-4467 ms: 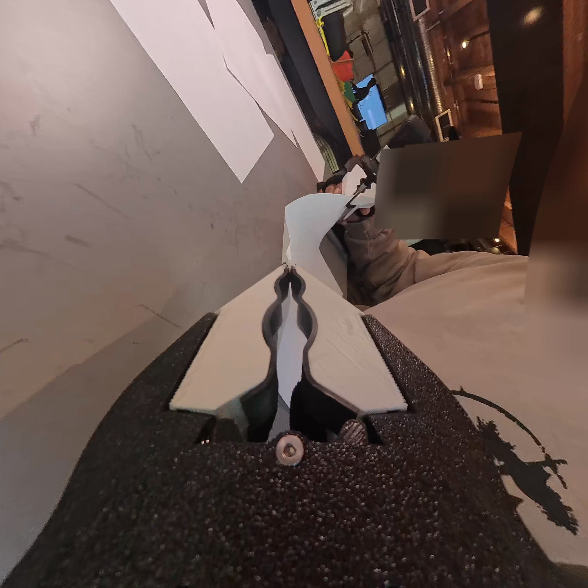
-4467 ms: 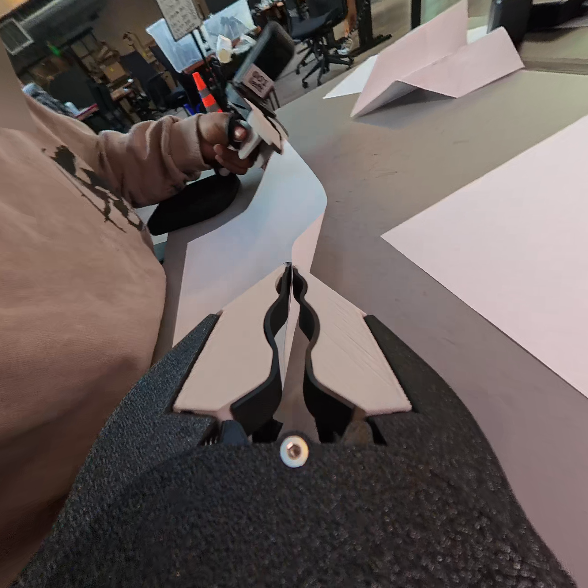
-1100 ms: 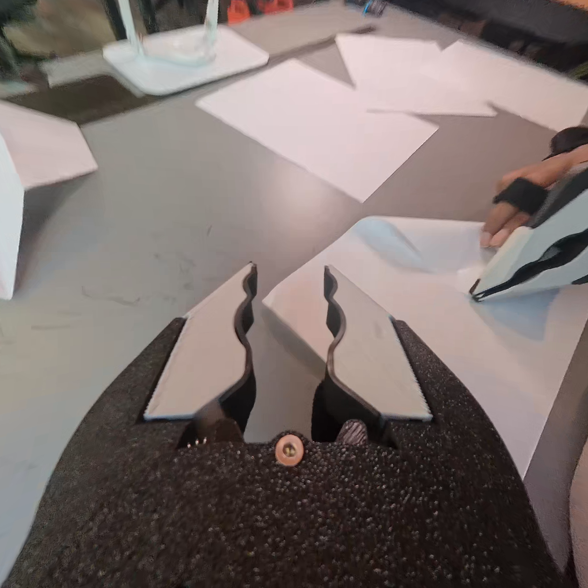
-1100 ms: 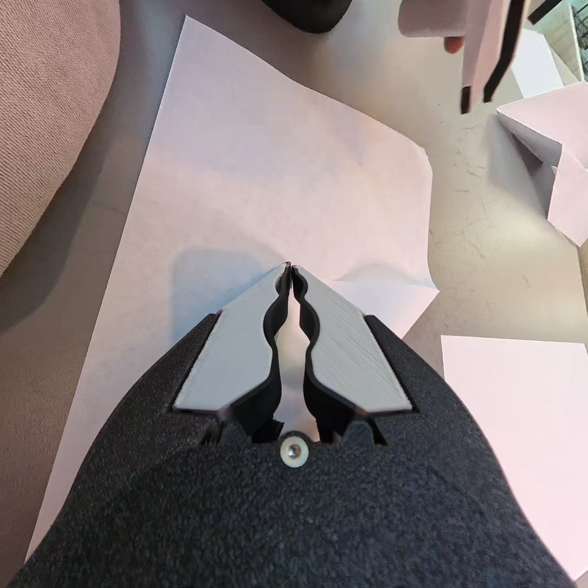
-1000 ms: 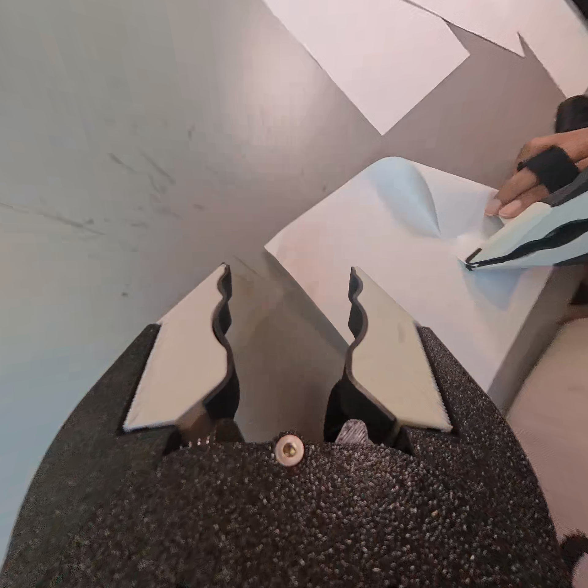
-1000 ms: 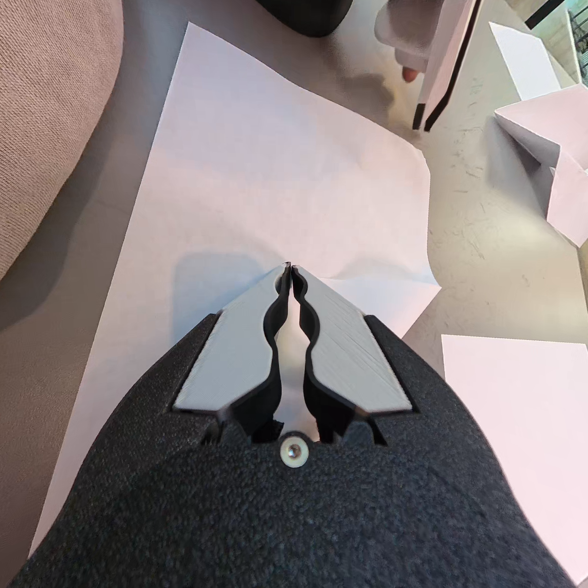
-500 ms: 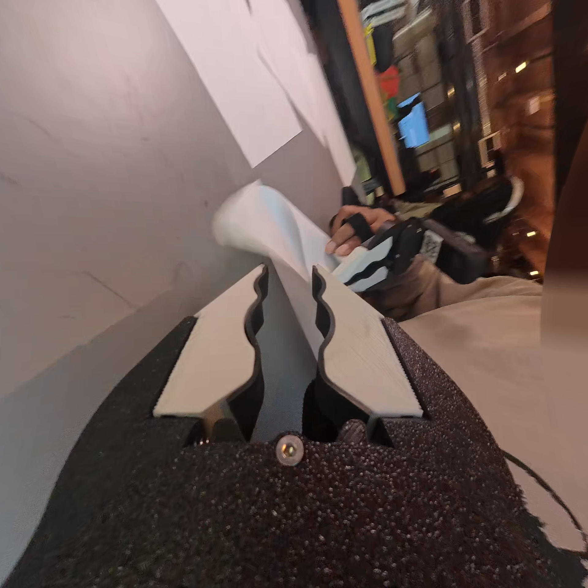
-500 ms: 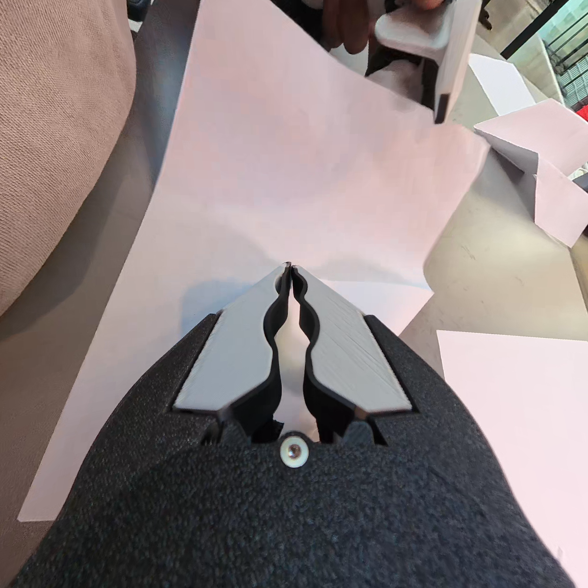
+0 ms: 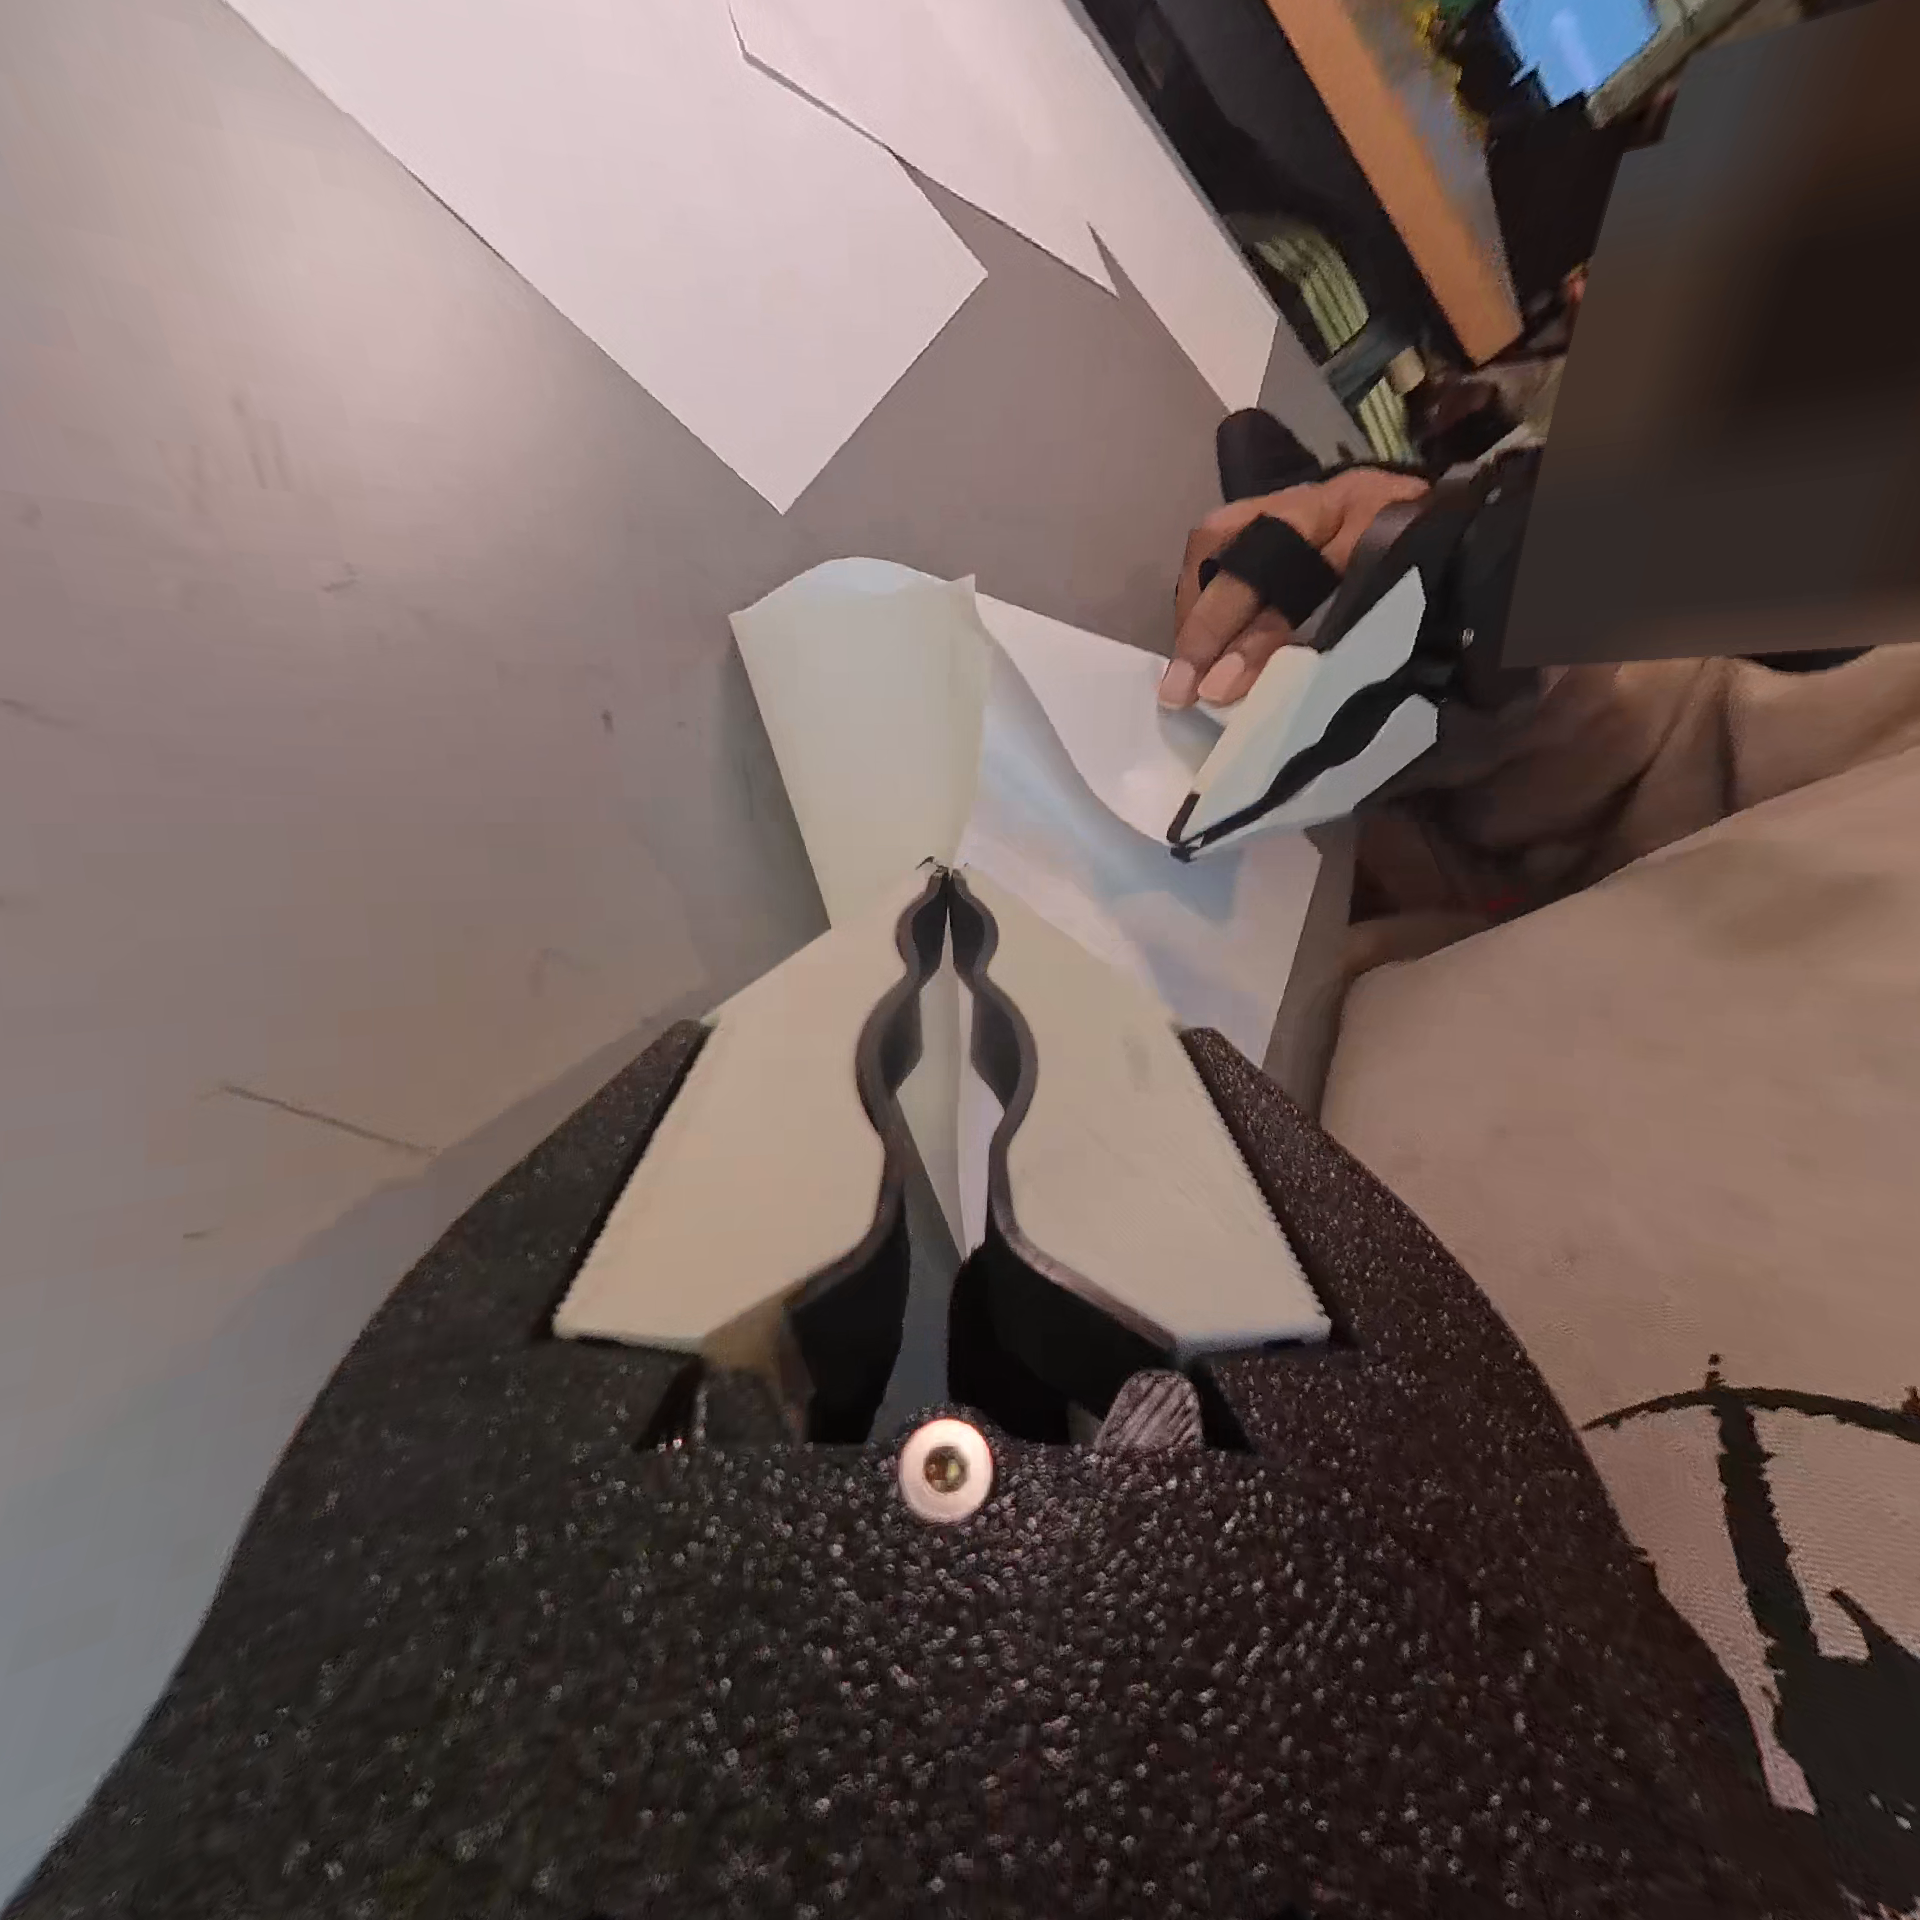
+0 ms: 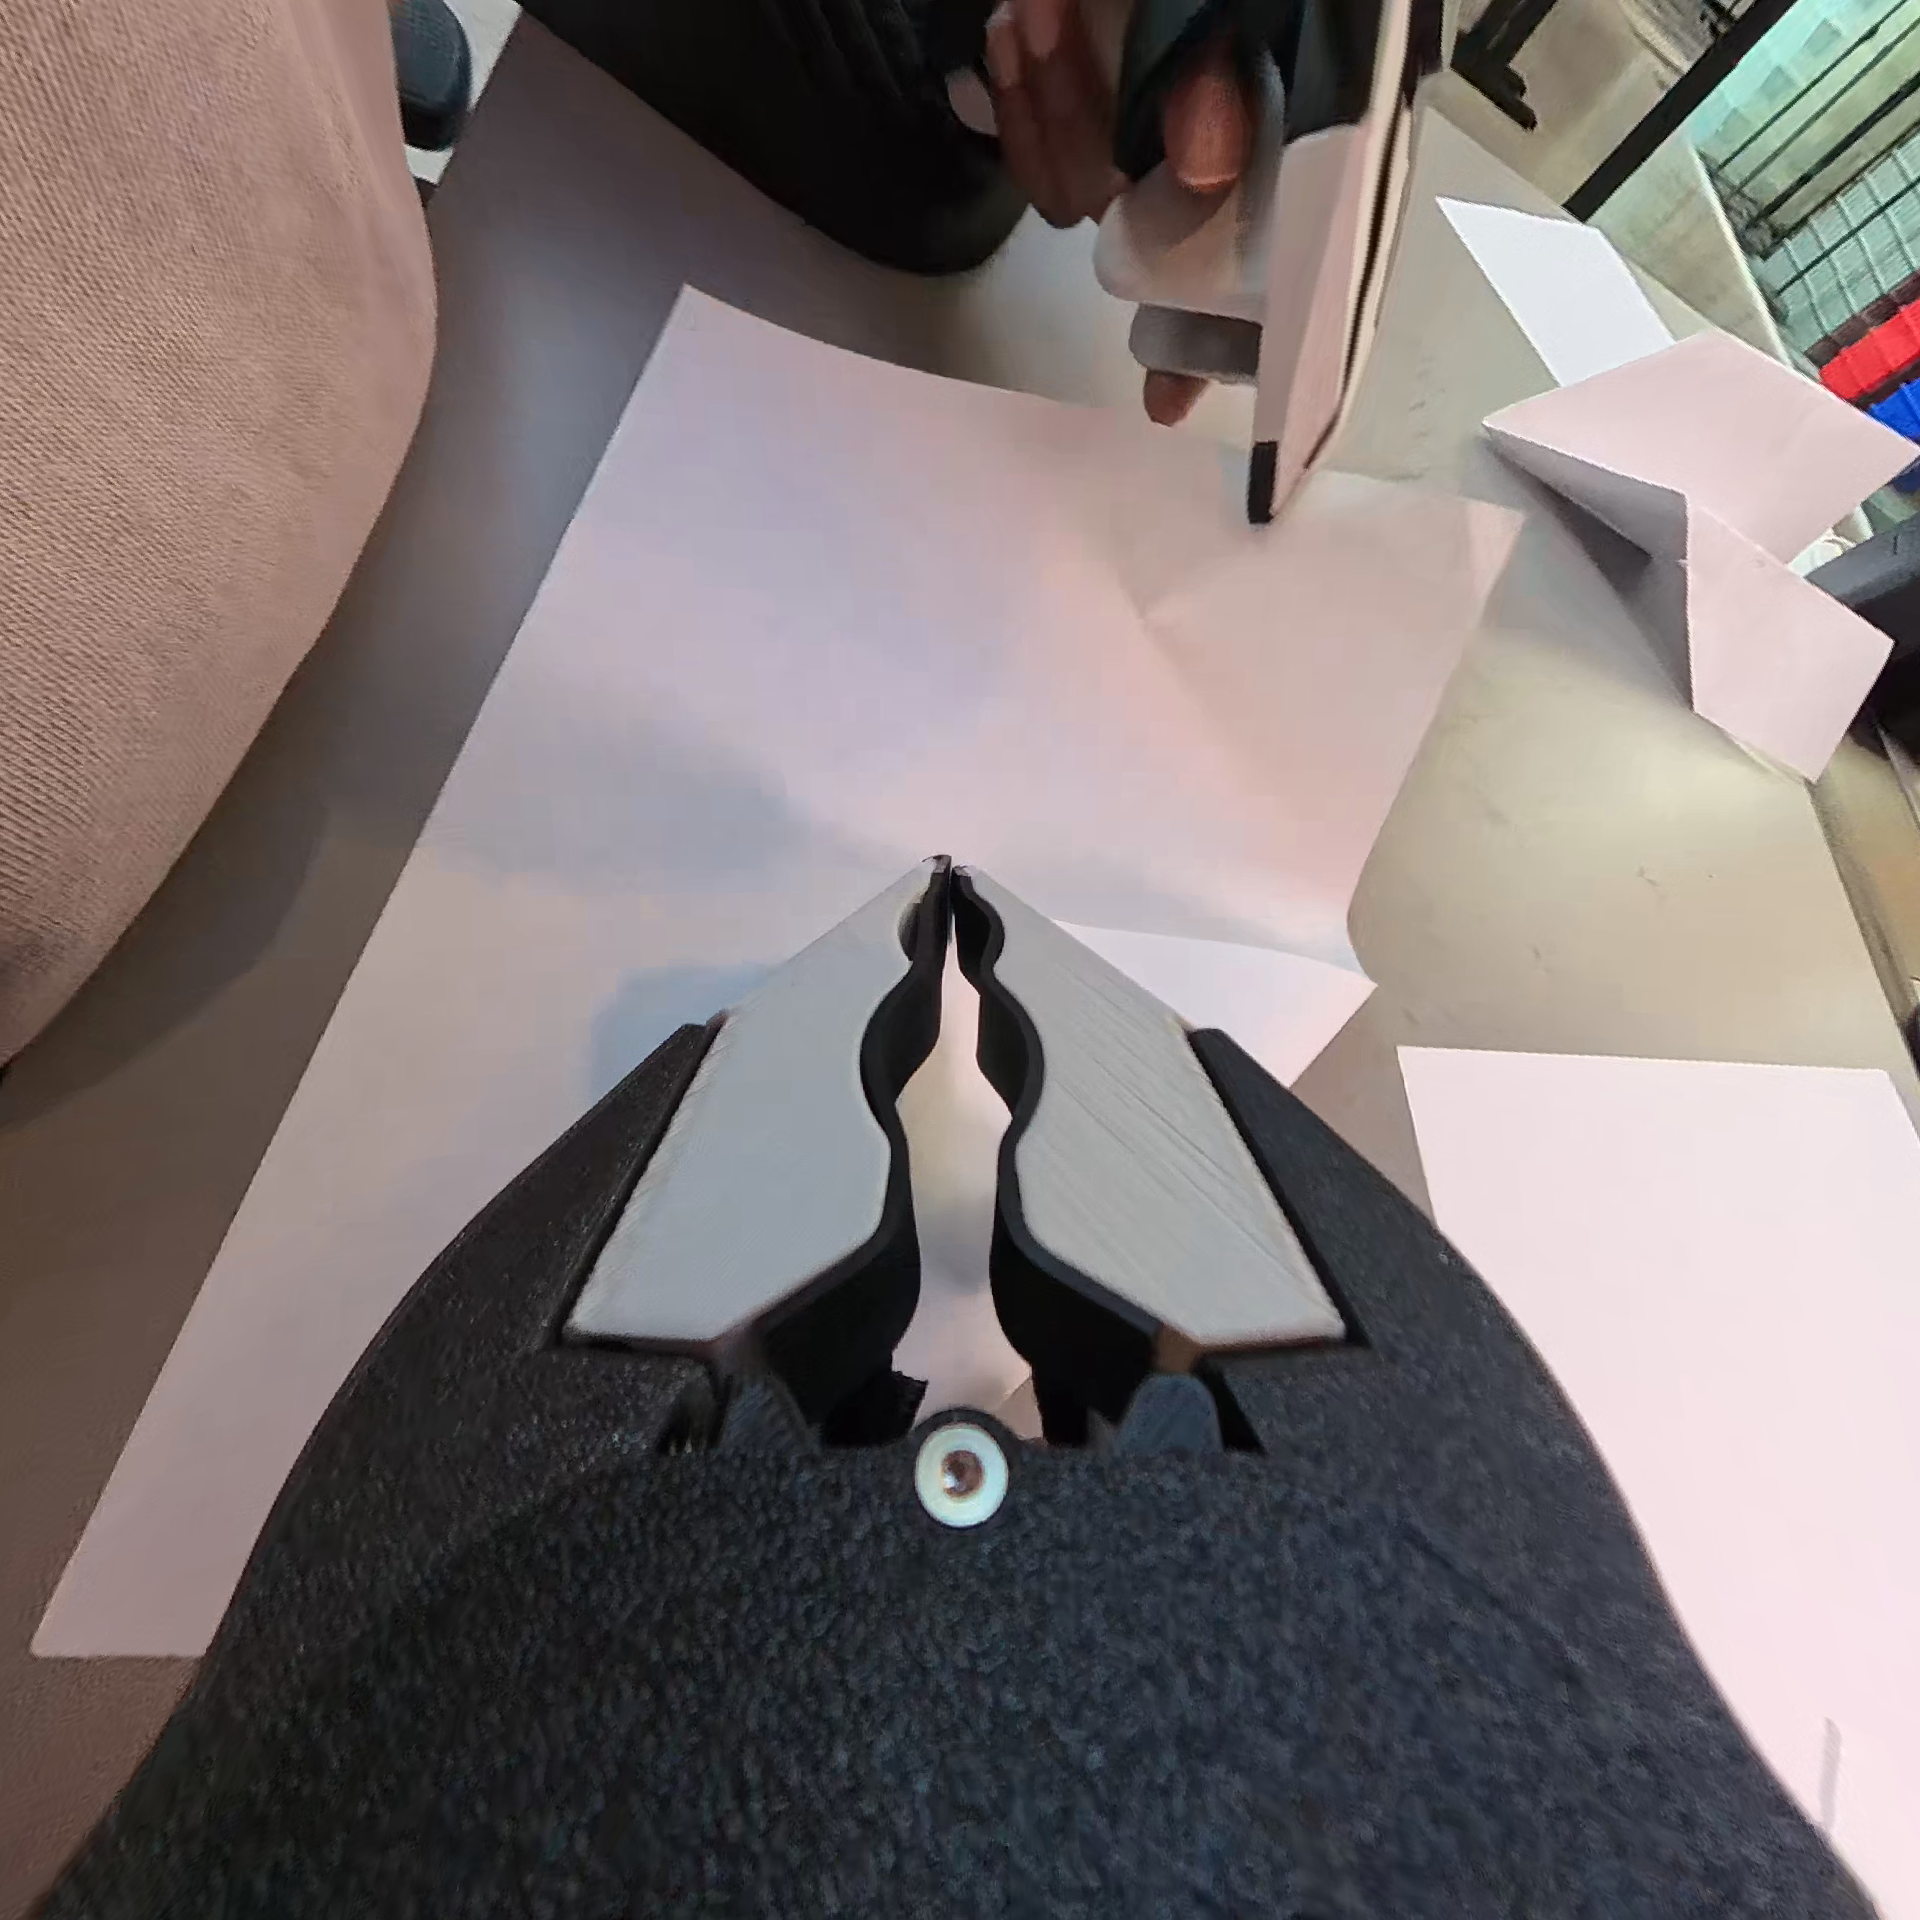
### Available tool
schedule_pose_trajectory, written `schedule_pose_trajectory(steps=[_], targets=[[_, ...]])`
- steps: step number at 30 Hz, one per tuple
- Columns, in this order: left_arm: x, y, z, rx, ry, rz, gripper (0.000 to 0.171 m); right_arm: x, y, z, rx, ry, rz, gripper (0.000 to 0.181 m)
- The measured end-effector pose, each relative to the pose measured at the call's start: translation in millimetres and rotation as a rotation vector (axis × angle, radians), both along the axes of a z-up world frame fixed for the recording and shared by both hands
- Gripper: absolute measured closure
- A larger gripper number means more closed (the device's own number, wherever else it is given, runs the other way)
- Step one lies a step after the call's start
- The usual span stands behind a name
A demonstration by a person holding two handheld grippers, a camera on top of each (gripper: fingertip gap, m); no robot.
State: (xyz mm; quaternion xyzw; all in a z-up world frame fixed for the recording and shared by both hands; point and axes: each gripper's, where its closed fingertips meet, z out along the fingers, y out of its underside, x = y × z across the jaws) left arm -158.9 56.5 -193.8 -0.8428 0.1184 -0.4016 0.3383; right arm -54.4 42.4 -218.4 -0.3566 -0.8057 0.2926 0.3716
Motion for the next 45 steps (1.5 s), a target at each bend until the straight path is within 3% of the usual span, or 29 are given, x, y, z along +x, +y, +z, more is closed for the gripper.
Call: schedule_pose_trajectory(steps=[4, 11, 19, 25, 33, 39, 45], targets=[[21, -19, 9, 0.113, 0.073, -0.153, 0.171, 2, 19, -3, 0.029, -0.009, -0.078, 0.181], [57, -50, -7, 0.276, 0.343, -0.414, 0.171, 0, 41, 2, 0.039, 0.011, -0.181, 0.181], [79, -67, -39, 0.273, 0.529, -0.599, 0.171, 4, 24, 8, 0.017, 0.031, -0.149, 0.181], [83, -71, -50, 0.238, 0.554, -0.648, 0.171, 10, 2, -7, 0.081, -0.020, -0.051, 0.181], [72, -65, -45, 0.200, 0.545, -0.546, 0.171, 11, -32, -11, 0.141, -0.007, 0.070, 0.181], [70, -73, -50, 0.178, 0.553, -0.568, 0.171, 5, -36, -17, 0.175, -0.007, 0.103, 0.181], [69, -76, -51, 0.262, 0.659, -0.649, 0.171, 1, -37, -19, 0.220, 0.009, 0.116, 0.181]])
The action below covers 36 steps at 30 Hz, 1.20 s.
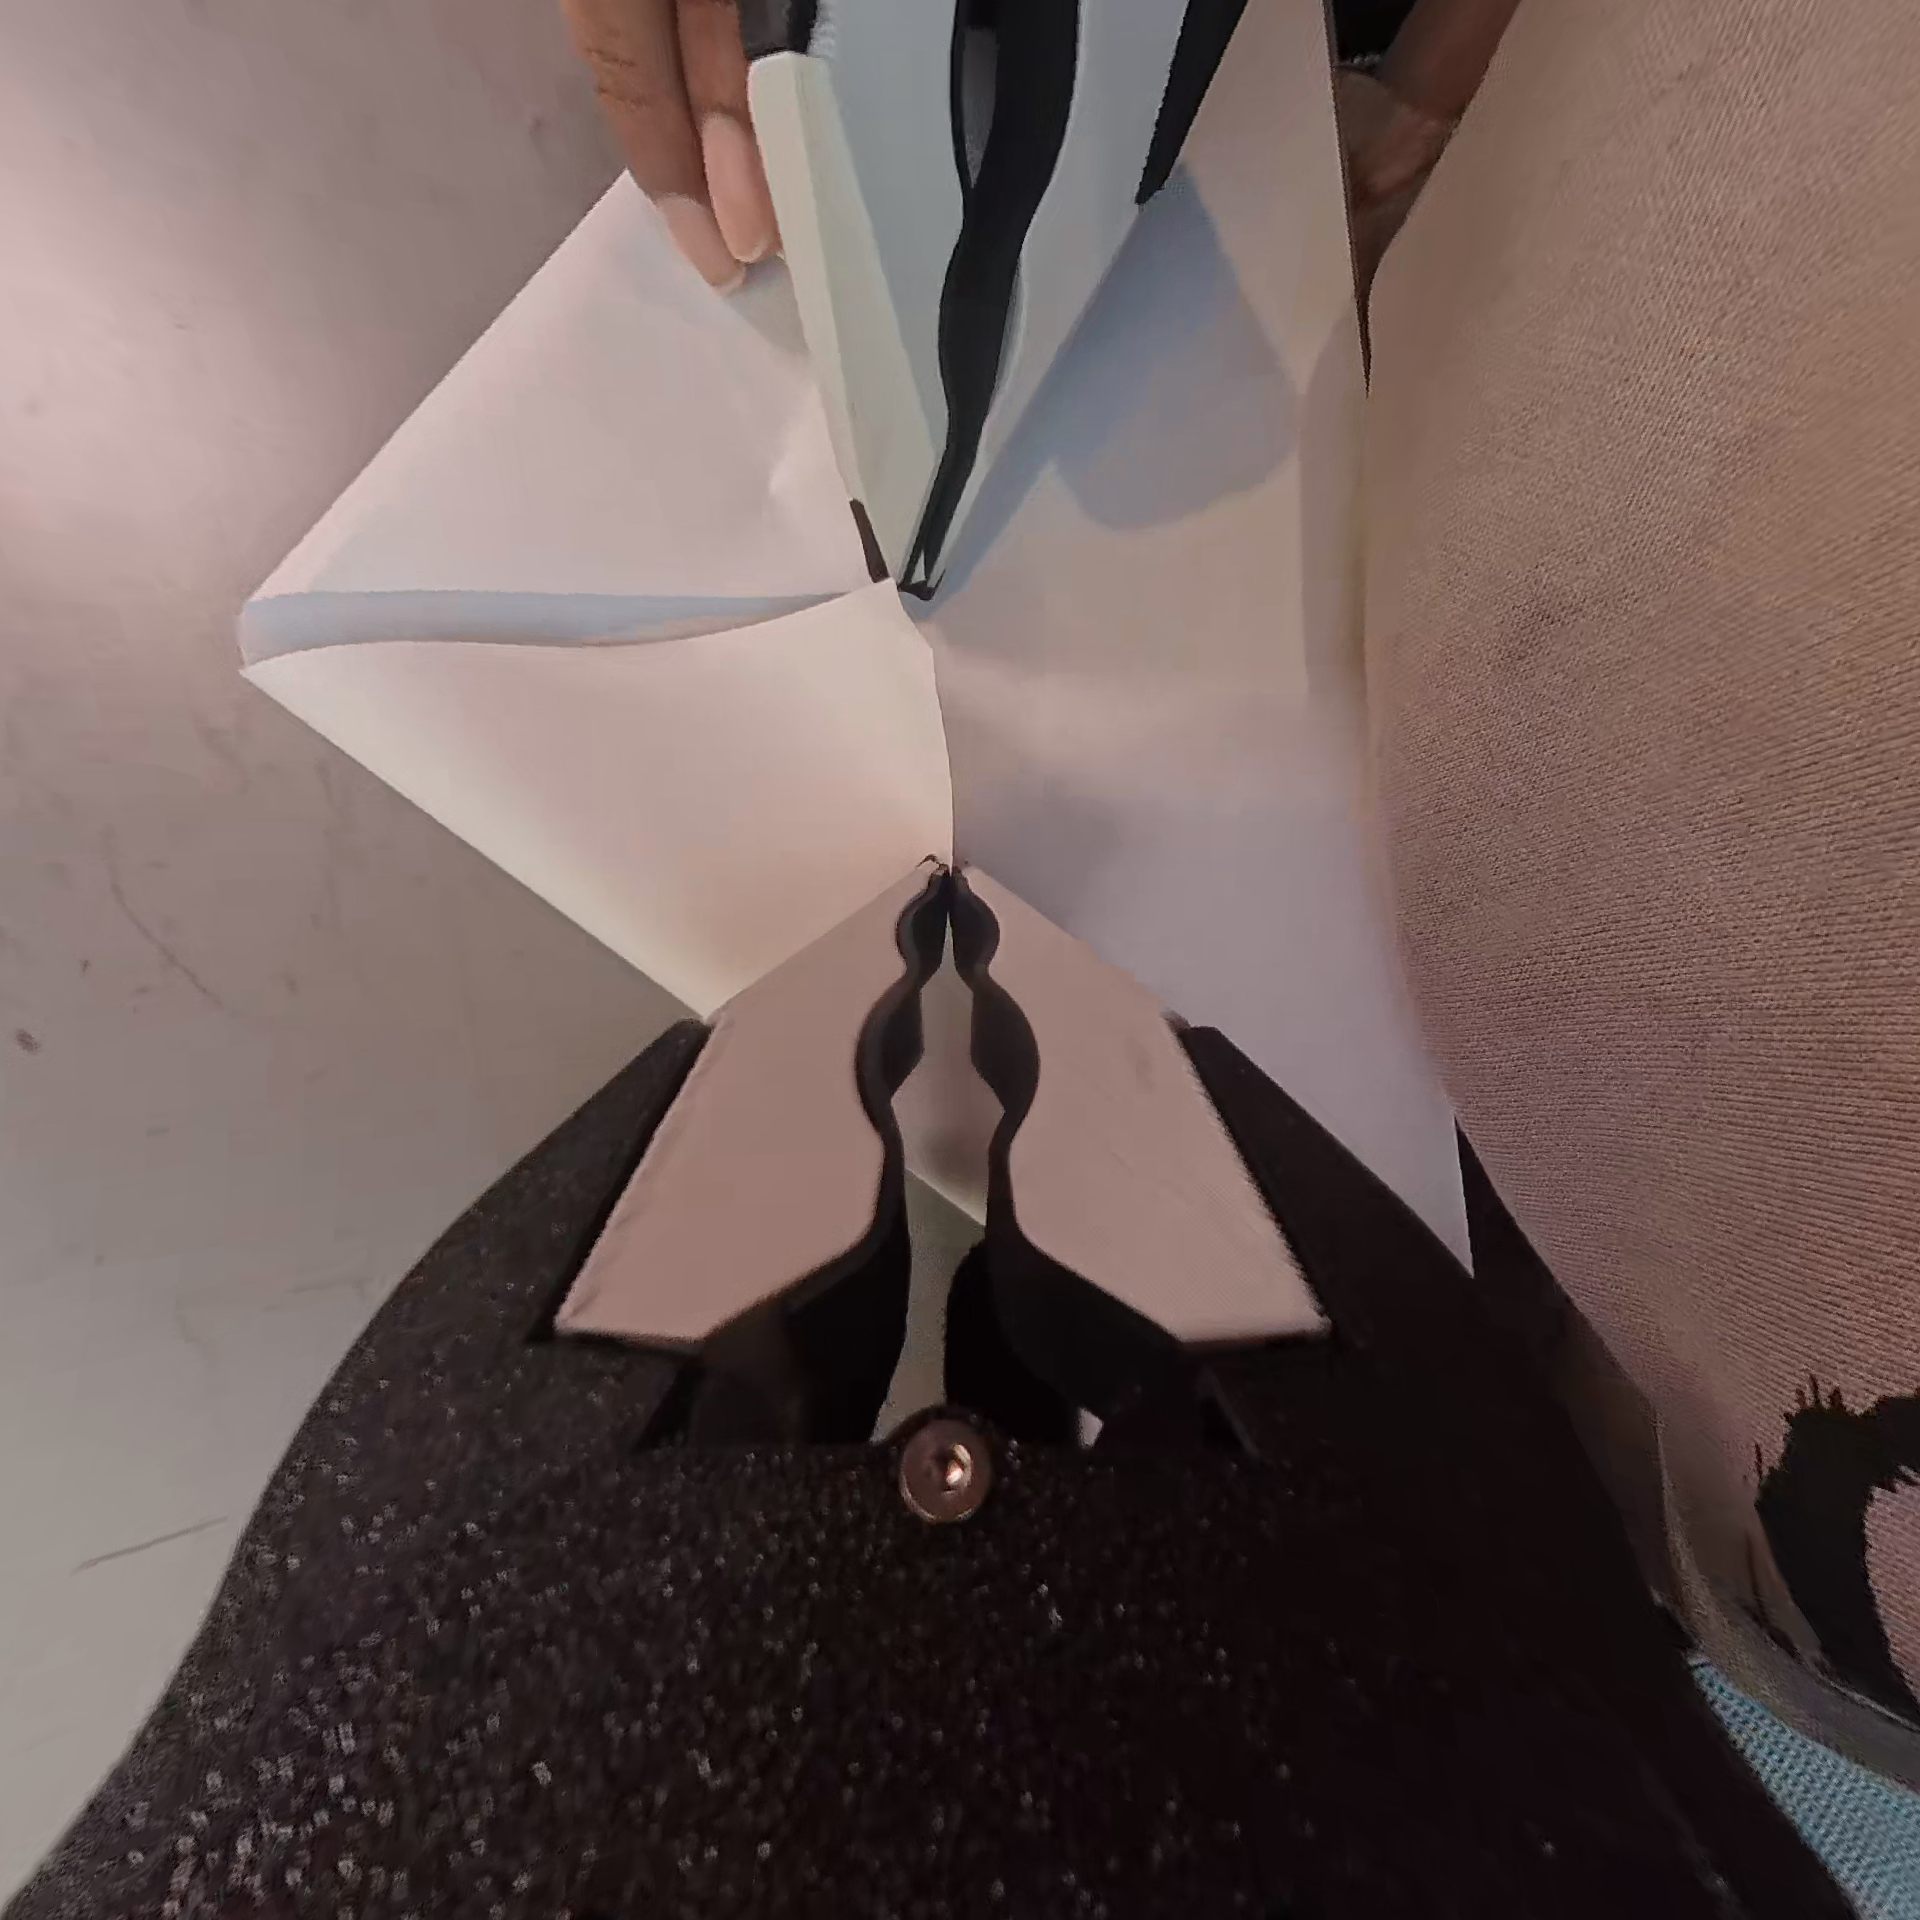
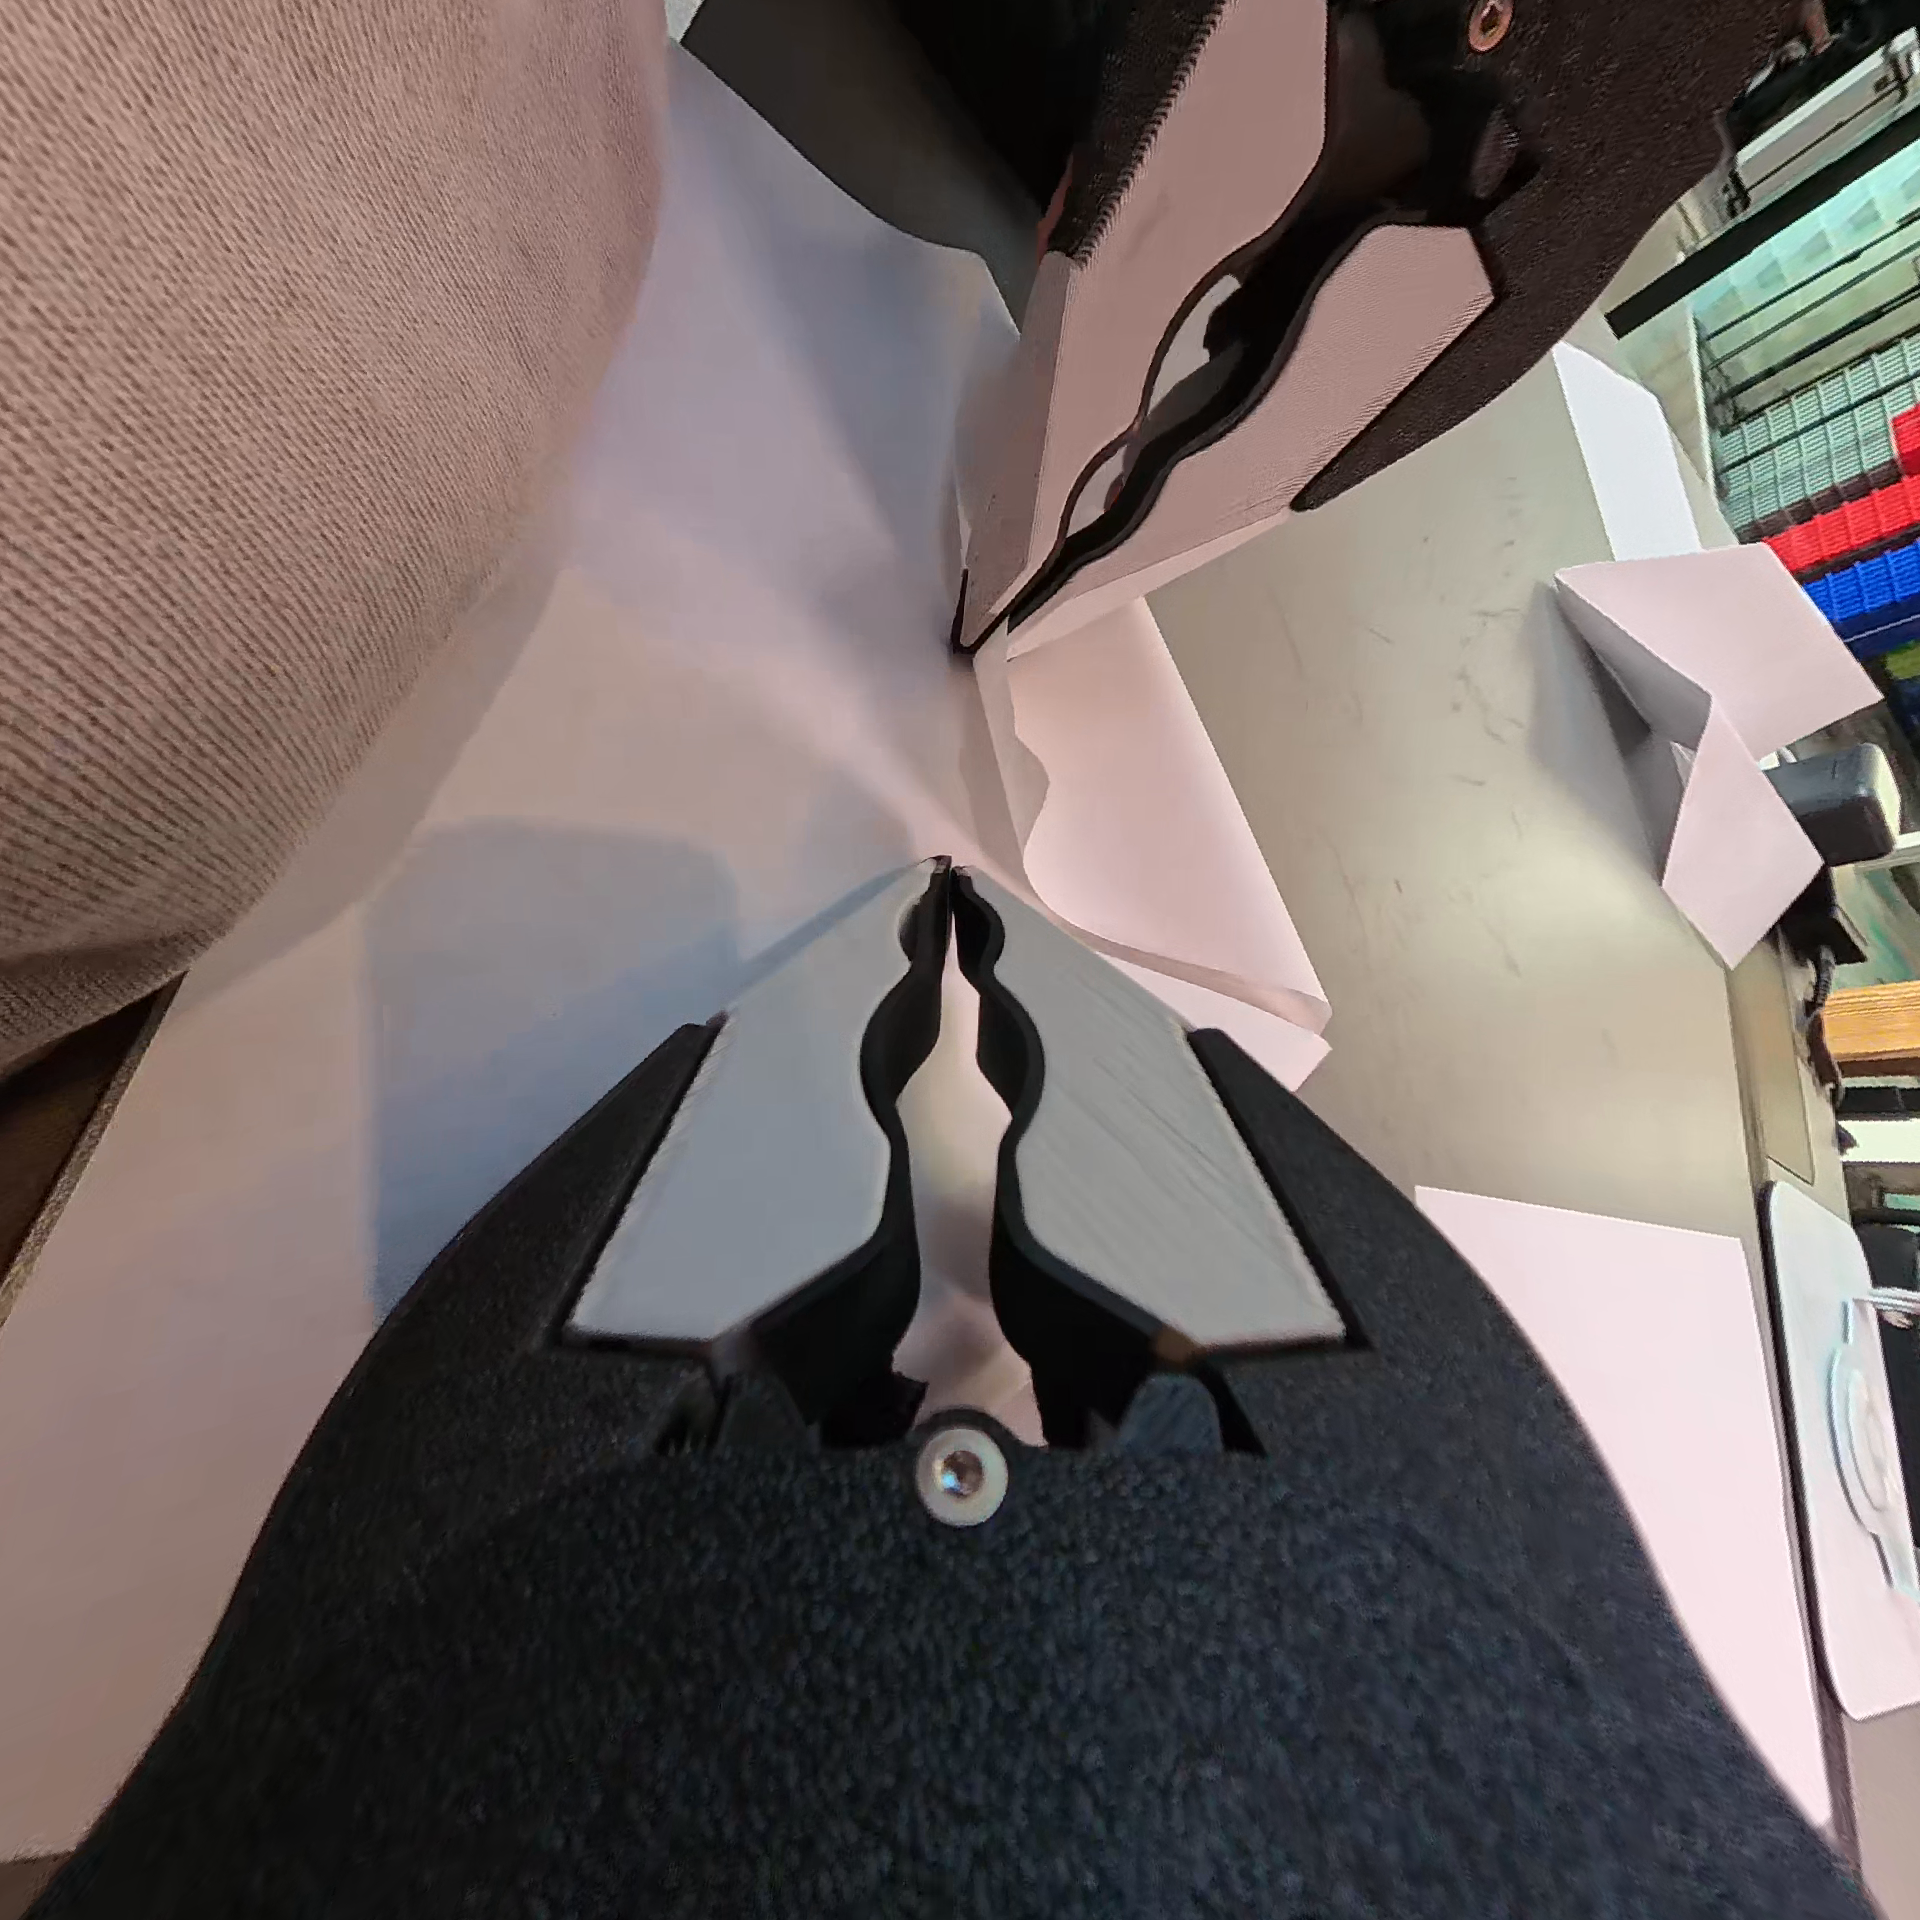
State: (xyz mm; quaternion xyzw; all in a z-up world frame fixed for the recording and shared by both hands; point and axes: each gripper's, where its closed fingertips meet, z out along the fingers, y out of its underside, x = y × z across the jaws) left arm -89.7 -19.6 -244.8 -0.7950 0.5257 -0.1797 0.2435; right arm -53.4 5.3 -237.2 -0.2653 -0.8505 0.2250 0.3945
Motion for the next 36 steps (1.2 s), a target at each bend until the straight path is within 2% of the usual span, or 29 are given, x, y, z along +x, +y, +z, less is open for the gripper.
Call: schedule_pose_trajectory(steps=[7, 13, 19, 23, 27, 36], targets=[[0, -2, -1, 0.092, 0.092, -0.089, 0.171, 1, -3, -3, 0.012, 0.016, 0.010, 0.181], [0, -2, -1, 0.070, 0.133, -0.112, 0.171, 3, -3, -3, 0.026, 0.027, 0.022, 0.181], [1, -4, -1, -0.029, 0.113, -0.082, 0.170, 4, -5, -4, 0.029, 0.041, 0.028, 0.181], [3, -11, 1, -0.174, 0.111, -0.095, 0.158, 5, -6, -4, 0.030, 0.026, 0.043, 0.181], [3, -11, 2, -0.256, 0.108, -0.115, 0.159, 6, -7, -5, 0.033, 0.000, 0.062, 0.181], [4, -11, 3, -0.333, 0.065, -0.125, 0.159, 8, -9, -5, 0.040, -0.003, 0.101, 0.181]])
